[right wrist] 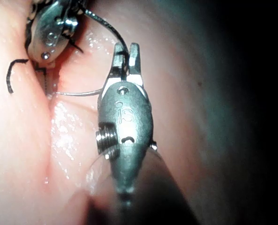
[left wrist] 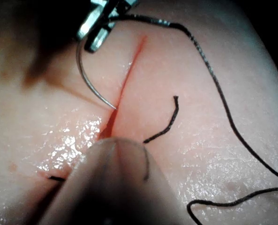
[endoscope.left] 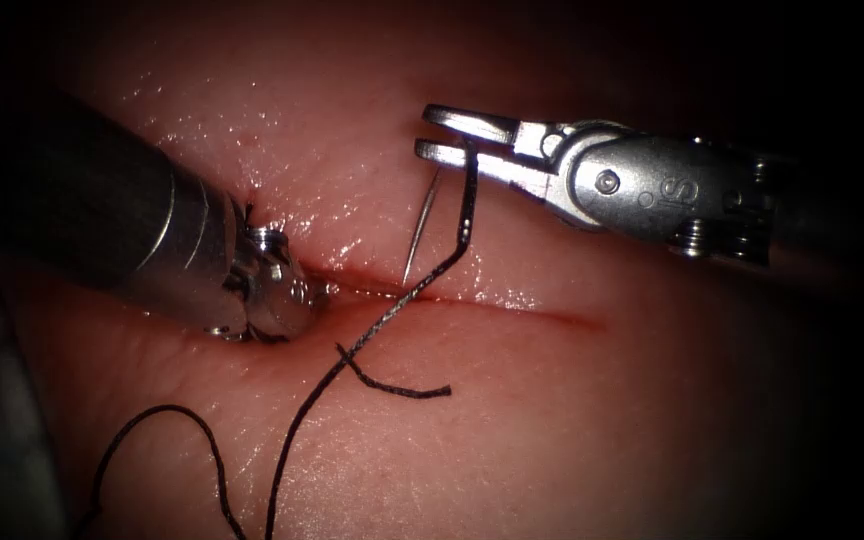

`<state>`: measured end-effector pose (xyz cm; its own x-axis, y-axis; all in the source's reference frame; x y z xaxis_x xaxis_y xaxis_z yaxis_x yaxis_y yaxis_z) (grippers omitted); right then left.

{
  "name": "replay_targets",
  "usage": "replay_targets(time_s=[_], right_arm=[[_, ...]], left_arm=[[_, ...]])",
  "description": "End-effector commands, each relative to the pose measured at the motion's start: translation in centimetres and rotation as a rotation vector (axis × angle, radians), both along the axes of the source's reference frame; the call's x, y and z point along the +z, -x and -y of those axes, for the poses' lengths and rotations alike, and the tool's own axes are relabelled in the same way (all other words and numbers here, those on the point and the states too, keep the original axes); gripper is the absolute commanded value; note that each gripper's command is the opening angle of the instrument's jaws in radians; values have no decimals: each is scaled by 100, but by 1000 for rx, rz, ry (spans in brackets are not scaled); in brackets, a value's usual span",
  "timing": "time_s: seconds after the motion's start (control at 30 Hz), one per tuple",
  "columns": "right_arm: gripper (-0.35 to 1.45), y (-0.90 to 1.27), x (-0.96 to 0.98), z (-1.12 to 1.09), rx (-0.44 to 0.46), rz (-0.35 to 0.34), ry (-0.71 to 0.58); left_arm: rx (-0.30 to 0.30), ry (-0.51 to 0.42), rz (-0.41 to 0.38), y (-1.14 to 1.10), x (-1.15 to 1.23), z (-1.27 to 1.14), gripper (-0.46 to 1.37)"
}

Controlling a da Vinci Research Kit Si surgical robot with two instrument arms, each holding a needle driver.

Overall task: Wound Closure
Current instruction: Use the right gripper to insert the needle through the top of the skin

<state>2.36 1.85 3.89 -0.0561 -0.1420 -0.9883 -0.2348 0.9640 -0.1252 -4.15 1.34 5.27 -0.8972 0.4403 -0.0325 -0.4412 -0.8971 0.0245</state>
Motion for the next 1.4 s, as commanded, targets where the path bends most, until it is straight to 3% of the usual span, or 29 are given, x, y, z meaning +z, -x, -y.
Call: replay_targets(time_s=[0.03, 0.23, 0.4, 0.6, 0.73, 1.03, 1.4], right_arm=[[-35, 0, -1, 0, 8, -1, -1], [-35, 0, -1, -1, 8, 1, 4], [-35, 0, -1, -4, 9, 3, 7], [-35, 0, -1, -7, 9, 4, 11], [-35, 0, 0, -8, 10, 6, 17], [-35, -3, 2, -8, 12, 7, 48], [-35, -15, 1, -9, -1, -2, 127]], left_arm=[[0, -7, 4, 0, 0, 0, -35], [0, -9, 4, 1, -6, 2, -35], [-1, -21, 6, 3, -25, 3, -35], [1, -25, 34, 2, -58, 8, 11], [6, -26, 88, 2, -75, 11, 23], [10, 6, 251, 12, -100, 13, 4], [22, 7, 368, 14, -76, 15, 0]])
